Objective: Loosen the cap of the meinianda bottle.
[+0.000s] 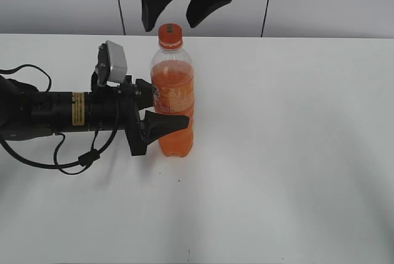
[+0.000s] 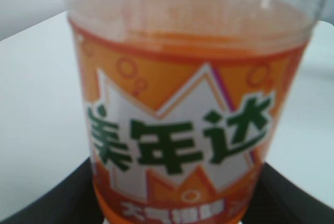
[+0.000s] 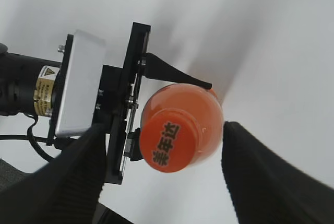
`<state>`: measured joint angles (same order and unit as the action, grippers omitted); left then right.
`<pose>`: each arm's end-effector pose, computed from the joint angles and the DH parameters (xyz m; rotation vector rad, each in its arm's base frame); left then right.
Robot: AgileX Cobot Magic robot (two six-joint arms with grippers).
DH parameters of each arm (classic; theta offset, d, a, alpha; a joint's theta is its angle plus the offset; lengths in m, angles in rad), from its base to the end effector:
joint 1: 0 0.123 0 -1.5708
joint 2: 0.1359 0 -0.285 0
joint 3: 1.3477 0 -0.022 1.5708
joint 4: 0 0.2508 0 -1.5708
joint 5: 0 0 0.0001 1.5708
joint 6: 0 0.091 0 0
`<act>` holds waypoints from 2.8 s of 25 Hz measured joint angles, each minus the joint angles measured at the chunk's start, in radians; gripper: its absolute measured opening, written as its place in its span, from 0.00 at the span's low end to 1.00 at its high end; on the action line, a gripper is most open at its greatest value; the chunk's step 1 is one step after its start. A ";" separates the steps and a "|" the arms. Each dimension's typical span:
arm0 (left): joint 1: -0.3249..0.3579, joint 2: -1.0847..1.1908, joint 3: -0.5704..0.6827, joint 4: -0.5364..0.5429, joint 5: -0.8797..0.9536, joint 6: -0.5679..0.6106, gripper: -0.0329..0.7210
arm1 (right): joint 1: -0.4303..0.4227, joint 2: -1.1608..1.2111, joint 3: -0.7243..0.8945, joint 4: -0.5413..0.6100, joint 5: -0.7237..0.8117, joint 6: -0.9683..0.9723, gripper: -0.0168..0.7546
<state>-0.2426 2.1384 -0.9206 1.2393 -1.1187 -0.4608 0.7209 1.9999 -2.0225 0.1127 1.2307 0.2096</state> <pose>0.3233 -0.1597 0.0981 1.1792 1.5563 -0.9274 0.3233 0.2969 0.3316 -0.6800 2.6743 0.4250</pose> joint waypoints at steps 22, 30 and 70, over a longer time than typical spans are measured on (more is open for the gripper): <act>0.000 0.000 0.000 0.000 0.000 0.000 0.61 | -0.001 0.034 0.000 0.006 0.000 0.000 0.37; 0.000 0.000 0.000 0.000 0.001 0.000 0.61 | -0.001 0.034 0.000 0.007 0.000 -0.202 0.37; 0.000 0.000 -0.003 0.004 0.011 0.005 0.61 | -0.002 -0.184 -0.011 -0.028 -0.005 -0.839 0.37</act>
<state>-0.2422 2.1384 -0.9233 1.2430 -1.1075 -0.4559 0.7187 1.8158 -2.0334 0.0844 1.2252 -0.6296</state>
